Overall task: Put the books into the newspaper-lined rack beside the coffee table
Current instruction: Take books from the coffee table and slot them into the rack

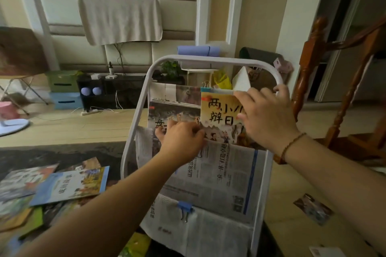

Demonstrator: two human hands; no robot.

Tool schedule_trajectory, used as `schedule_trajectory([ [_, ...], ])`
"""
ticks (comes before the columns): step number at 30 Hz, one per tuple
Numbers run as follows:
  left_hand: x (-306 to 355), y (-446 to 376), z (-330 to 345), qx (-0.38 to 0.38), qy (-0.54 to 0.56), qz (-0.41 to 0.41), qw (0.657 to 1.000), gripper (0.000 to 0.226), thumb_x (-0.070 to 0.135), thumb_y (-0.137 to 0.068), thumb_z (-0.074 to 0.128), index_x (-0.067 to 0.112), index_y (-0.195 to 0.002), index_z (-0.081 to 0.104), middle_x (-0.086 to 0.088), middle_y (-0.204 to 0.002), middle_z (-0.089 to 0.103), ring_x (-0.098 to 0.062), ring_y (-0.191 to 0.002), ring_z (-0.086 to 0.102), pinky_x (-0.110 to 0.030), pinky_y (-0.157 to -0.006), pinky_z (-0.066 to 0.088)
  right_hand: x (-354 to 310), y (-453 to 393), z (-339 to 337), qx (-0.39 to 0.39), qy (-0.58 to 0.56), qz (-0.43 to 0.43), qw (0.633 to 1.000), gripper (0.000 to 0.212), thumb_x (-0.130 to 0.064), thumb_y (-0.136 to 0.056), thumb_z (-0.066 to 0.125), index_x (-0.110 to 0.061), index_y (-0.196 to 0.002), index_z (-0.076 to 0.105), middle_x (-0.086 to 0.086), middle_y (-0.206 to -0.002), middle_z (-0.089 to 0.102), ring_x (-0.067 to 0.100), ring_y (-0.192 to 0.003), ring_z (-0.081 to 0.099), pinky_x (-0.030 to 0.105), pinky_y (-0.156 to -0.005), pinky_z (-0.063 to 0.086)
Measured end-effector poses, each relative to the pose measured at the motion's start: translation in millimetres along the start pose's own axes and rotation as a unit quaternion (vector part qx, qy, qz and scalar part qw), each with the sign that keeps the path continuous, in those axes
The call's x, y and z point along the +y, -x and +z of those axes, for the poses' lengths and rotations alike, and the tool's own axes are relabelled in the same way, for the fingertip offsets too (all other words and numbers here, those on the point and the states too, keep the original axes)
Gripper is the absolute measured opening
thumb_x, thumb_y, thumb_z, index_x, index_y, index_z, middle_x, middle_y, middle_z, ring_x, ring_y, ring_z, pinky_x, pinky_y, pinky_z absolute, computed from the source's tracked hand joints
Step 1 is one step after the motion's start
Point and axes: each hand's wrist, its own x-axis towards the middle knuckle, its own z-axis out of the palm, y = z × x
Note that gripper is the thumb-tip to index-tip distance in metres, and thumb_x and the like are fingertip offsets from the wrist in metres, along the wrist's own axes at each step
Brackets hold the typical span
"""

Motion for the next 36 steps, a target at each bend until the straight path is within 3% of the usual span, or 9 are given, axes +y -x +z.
schedule_trajectory([
  [5,-3.3,5.3,9.1,-0.018,-0.028,-0.003,0.999,0.039,0.047,-0.1,0.035,0.03,-0.093,0.069,0.008,-0.101,0.064,-0.023,-0.13,0.034,-0.057,-0.11,0.008,-2.6,13.7,8.2,-0.025,0.006,-0.002,1.0,0.047,-0.04,-0.084,0.064,-0.018,-0.125,0.057,0.004,-0.11,0.067,0.029,-0.102,0.061,0.052,-0.102,0.03],
  [9,-4.2,6.6,10.9,-0.03,-0.06,0.009,0.998,0.048,0.057,-0.099,0.027,0.03,-0.092,0.065,0.008,-0.107,0.062,-0.025,-0.132,0.033,-0.061,-0.11,0.004,-5.2,18.8,7.9,-0.056,0.013,-0.006,0.998,0.049,-0.045,-0.083,0.063,-0.018,-0.123,0.059,0.005,-0.112,0.061,0.03,-0.105,0.055,0.055,-0.107,0.026],
  [16,-2.1,3.7,9.0,-0.049,-0.076,0.009,0.996,0.051,0.061,-0.098,0.025,0.028,-0.084,0.061,0.009,-0.098,0.058,-0.028,-0.131,0.036,-0.064,-0.112,0.002,-8.7,23.2,8.6,-0.088,0.016,0.0,0.996,0.056,-0.048,-0.084,0.061,-0.017,-0.13,0.055,0.006,-0.118,0.057,0.031,-0.113,0.05,0.059,-0.113,0.019],
  [28,-9.3,4.6,9.8,-0.051,-0.055,0.024,0.997,0.048,0.062,-0.098,0.027,0.031,-0.095,0.064,0.012,-0.103,0.055,-0.025,-0.133,0.034,-0.063,-0.112,0.001,-16.3,23.3,7.3,-0.109,0.032,0.014,0.993,0.06,-0.045,-0.084,0.061,-0.013,-0.135,0.052,0.01,-0.119,0.055,0.034,-0.113,0.049,0.061,-0.113,0.016],
  [31,-18.3,13.0,3.9,-0.025,-0.025,0.05,0.998,0.039,0.059,-0.098,0.034,0.034,-0.108,0.063,0.01,-0.119,0.058,-0.022,-0.133,0.035,-0.061,-0.116,0.005,-24.4,25.7,0.5,-0.076,0.003,0.011,0.997,0.06,-0.04,-0.083,0.063,-0.011,-0.135,0.051,0.012,-0.118,0.057,0.036,-0.111,0.05,0.064,-0.108,0.022],
  [36,-72.0,39.1,1.7,0.122,0.059,0.146,0.98,0.035,0.042,-0.096,0.05,0.03,-0.129,0.053,0.009,-0.141,0.044,-0.015,-0.137,0.029,-0.046,-0.116,0.028,-72.3,39.4,-7.6,0.078,-0.112,-0.045,0.99,0.05,-0.035,-0.083,0.058,-0.004,-0.123,0.062,0.019,-0.113,0.06,0.041,-0.105,0.051,0.059,-0.102,0.028],
])
